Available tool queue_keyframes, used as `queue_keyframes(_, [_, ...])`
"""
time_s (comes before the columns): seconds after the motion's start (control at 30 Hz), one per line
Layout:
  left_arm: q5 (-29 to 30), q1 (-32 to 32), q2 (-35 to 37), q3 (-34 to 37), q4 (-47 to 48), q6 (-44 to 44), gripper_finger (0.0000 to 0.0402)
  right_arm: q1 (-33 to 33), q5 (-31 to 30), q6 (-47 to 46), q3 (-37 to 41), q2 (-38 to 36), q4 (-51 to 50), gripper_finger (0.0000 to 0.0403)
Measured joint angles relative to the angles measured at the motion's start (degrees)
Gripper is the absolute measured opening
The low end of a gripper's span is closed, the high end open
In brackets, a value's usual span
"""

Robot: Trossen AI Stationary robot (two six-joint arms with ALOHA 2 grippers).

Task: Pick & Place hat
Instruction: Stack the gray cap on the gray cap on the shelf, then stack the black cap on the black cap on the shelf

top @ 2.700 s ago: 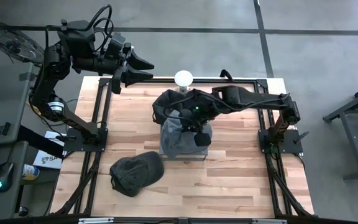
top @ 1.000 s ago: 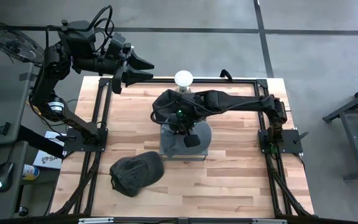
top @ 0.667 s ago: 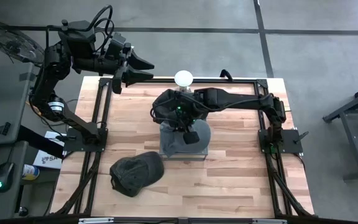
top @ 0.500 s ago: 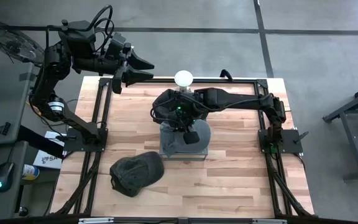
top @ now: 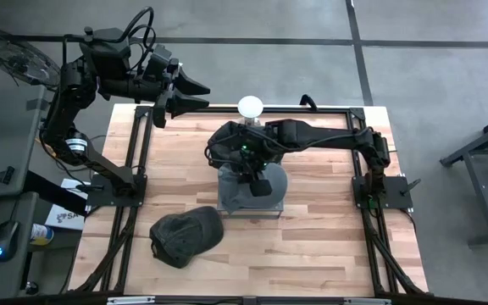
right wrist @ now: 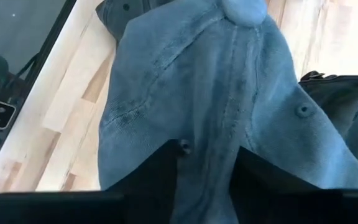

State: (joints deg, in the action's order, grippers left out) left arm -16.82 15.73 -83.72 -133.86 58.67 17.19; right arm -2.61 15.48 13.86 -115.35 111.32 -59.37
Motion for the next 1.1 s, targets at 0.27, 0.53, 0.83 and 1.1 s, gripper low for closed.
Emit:
queue_keyframes(0.27, [-0.2,0.0,0.0,0.0,0.0,0.0,0.0213,0.0,-2.0,-1.3,-0.1,-3.6,0.1,0.016])
queue_keyframes(0.53, [-0.1,0.0,0.0,0.0,0.1,0.0,0.0213,-0.1,-6.2,-2.4,-0.2,-9.6,-0.1,0.0174])
queue_keyframes(0.83, [1.1,0.0,0.0,0.0,0.5,-0.3,0.0213,-0.1,-12.5,-5.0,-0.2,-18.4,-1.5,0.0174])
queue_keyframes(1.1, [1.5,0.0,0.0,0.0,1.7,-0.4,0.0213,-1.0,-19.9,-6.3,-0.2,-25.7,-5.7,0.0174])
